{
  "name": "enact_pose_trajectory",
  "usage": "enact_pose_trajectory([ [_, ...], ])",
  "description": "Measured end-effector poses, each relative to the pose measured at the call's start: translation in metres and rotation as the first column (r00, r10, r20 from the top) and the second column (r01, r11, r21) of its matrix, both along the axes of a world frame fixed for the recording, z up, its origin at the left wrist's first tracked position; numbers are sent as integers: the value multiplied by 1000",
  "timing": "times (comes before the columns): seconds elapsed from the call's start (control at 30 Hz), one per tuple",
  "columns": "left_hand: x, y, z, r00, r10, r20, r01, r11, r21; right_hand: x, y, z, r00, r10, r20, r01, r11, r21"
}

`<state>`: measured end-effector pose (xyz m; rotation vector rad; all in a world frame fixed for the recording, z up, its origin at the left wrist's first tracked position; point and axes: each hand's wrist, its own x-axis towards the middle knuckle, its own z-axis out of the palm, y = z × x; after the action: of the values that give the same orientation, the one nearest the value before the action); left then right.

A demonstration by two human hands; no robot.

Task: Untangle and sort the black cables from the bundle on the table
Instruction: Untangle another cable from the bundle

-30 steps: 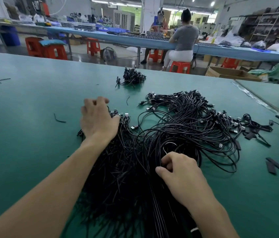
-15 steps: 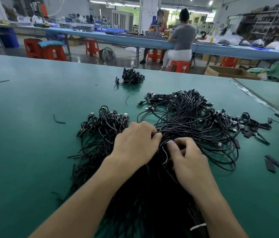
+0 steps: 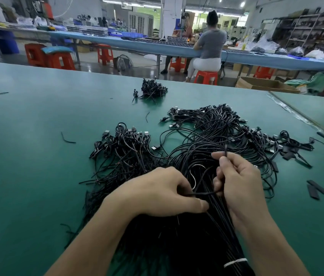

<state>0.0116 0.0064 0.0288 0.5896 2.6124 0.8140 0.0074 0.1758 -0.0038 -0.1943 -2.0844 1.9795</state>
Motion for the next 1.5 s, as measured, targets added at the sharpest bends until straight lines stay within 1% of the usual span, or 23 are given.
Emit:
enact_pose_trajectory([
  [0.1, 1, -7, 2, 984, -123, 132, 96, 977, 190, 5, -5, 8, 986, 124, -112, -102, 977, 188],
  [0.13, 1, -10, 1, 959, -184, 215, 108, 940, 324, 8, -5, 12, 978, 153, -144, -115, 963, 244],
  [0.2, -2, -14, -4, 918, -216, 333, -15, 819, 573, 12, -2, 19, 961, 170, -219, -94, 944, 317],
  [0.27, -9, -11, -15, 953, -29, 302, -169, 775, 609, 16, 1, 26, 944, 210, -255, -89, 906, 414],
  [0.37, -16, 1, -28, 956, 186, 227, -291, 685, 668, 24, -6, 33, 871, 474, -132, -354, 790, 500],
  [0.47, -19, 6, -33, 965, 181, 190, -257, 504, 825, 30, -15, 34, 748, 663, 24, -583, 639, 501],
  [0.57, -18, 9, -32, 940, 336, 63, -229, 483, 845, 31, -13, 37, 701, 709, 84, -631, 561, 536],
  [0.6, -19, 9, -31, 900, 436, 12, -245, 483, 841, 31, -11, 38, 715, 695, 76, -616, 574, 540],
  [0.67, -22, 4, -33, 767, 636, -84, -307, 478, 823, 29, -7, 38, 807, 591, 1, -506, 689, 518],
  [0.73, -26, -4, -32, 596, 788, -151, -365, 434, 824, 25, -2, 39, 918, 386, -91, -329, 869, 369],
  [0.8, -26, -11, -30, 445, 872, -204, -359, 382, 851, 23, 2, 43, 976, 172, -130, -144, 969, 202],
  [0.87, -24, -12, -30, 315, 904, -289, -342, 393, 854, 22, 4, 45, 990, 50, -129, -23, 979, 201],
  [0.93, -21, -10, -29, 177, 888, -423, -392, 458, 797, 21, 8, 41, 992, -26, -121, 71, 918, 391],
  [1.0, -17, -9, -23, 125, 821, -558, -456, 547, 702, 22, 12, 37, 997, -55, -62, 82, 794, 603],
  [1.03, -15, -8, -21, 154, 757, -635, -461, 623, 632, 23, 15, 35, 998, -64, 3, 44, 720, 693],
  [1.07, -14, -6, -20, 233, 688, -687, -437, 705, 558, 23, 17, 32, 994, -68, 81, -19, 638, 770],
  [1.13, -11, -2, -22, 487, 570, -662, -322, 821, 471, 24, 16, 28, 978, -55, 203, -146, 515, 845],
  [1.17, -11, 0, -23, 581, 520, -626, -284, 851, 442, 25, 12, 29, 970, -31, 240, -193, 501, 843],
  [1.2, -10, 1, -25, 625, 478, -617, -268, 874, 406, 26, 10, 29, 967, 11, 256, -227, 501, 835],
  [1.27, -9, 2, -27, 637, 426, -643, -243, 902, 357, 26, 6, 28, 974, 101, 201, -222, 572, 789],
  [1.33, -10, 0, -28, 651, 409, -640, -215, 907, 361, 25, 1, 32, 983, 160, 89, -179, 739, 649],
  [1.4, -12, -1, -30, 694, 418, -586, -219, 898, 381, 21, -1, 32, 980, 196, -19, -163, 860, 484],
  [1.5, -13, 2, -30, 812, 452, -370, -227, 828, 513, 21, -2, 32, 971, 214, -104, -154, 897, 414],
])
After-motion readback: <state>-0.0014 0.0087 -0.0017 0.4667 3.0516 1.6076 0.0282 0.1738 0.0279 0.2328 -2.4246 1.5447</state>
